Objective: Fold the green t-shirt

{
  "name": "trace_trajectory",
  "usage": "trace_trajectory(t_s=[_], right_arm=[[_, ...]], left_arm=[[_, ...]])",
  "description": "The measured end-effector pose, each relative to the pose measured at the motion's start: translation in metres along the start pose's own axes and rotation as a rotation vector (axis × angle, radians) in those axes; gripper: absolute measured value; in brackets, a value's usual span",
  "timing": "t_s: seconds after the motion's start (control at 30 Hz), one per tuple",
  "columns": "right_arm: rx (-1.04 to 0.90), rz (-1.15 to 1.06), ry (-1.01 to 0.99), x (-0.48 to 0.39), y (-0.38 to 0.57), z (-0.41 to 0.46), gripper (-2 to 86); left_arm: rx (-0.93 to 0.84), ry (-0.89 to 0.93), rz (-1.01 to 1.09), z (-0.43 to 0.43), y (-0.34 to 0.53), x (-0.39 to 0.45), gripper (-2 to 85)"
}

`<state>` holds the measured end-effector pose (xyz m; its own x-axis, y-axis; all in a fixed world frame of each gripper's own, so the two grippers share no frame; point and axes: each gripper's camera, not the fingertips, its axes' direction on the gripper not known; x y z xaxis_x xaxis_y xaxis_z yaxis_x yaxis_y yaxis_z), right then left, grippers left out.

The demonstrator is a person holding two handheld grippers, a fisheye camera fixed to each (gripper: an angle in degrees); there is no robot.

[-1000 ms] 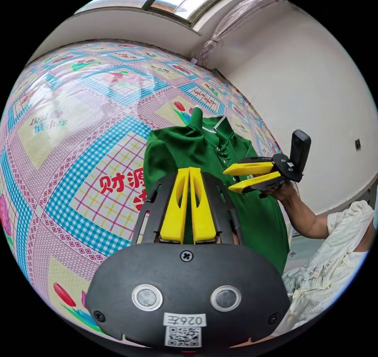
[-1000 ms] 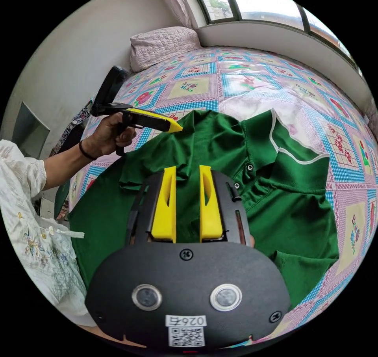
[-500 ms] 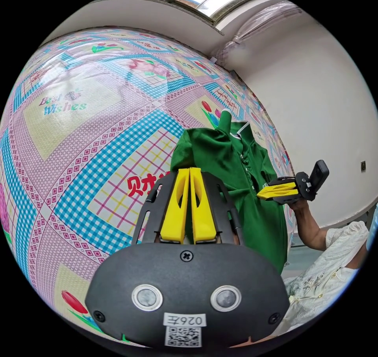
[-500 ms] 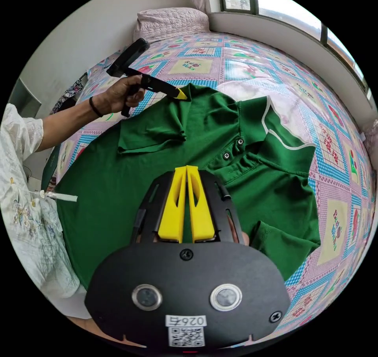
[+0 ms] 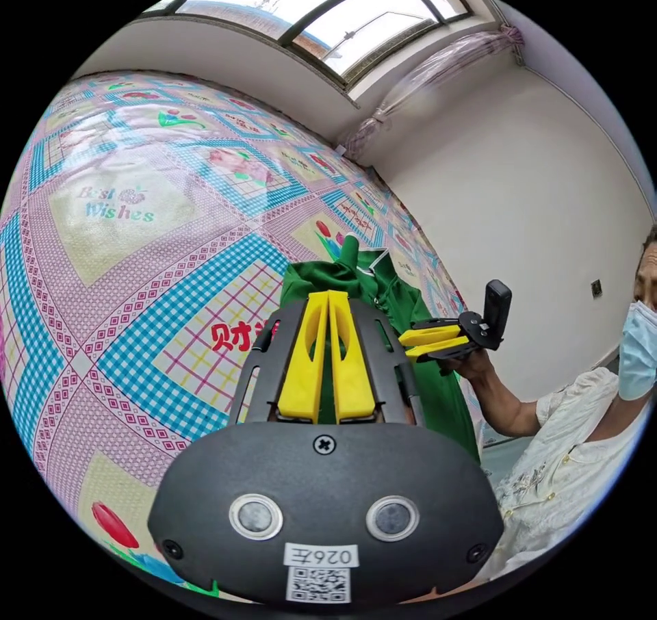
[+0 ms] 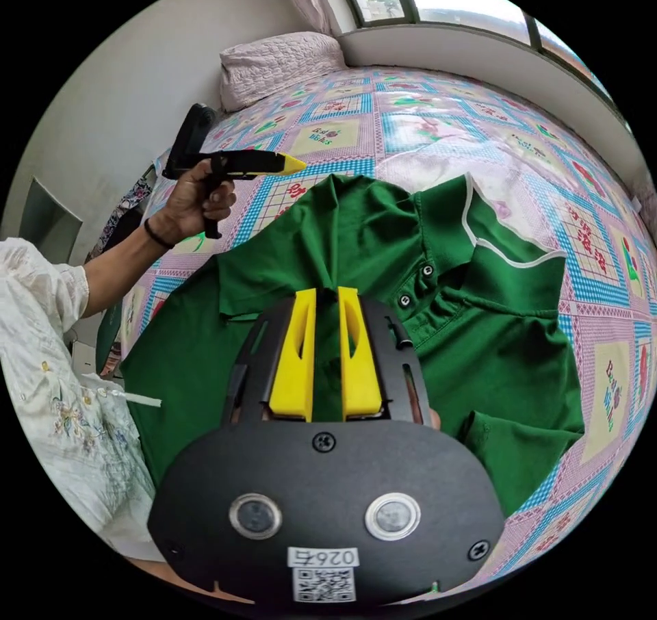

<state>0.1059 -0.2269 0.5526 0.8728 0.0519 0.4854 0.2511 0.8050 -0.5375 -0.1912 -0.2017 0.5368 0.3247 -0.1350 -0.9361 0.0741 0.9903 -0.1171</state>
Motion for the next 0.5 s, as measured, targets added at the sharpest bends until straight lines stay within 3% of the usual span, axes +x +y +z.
trace_trajectory(t_s=[0.2, 0.33, 0.5], right_arm=[[-0.025, -0.006, 0.005, -0.010, 0.001, 0.020, 2.6], [-0.079, 0.019, 0.138, -0.013, 0.024, 0.020, -0.5], [0.075, 0.033, 0.020, -0.021, 0.034, 0.006, -1.2]], left_arm=[[-0.226, -0.130, -0.003, 0.035, -0.006, -0.003, -1.0], [-0.143, -0.068, -0.054, 0.009, 0.004, -0.007, -1.0], [-0.118, -0.072, 0.008, 0.002, 0.018, 0.017, -1.0]])
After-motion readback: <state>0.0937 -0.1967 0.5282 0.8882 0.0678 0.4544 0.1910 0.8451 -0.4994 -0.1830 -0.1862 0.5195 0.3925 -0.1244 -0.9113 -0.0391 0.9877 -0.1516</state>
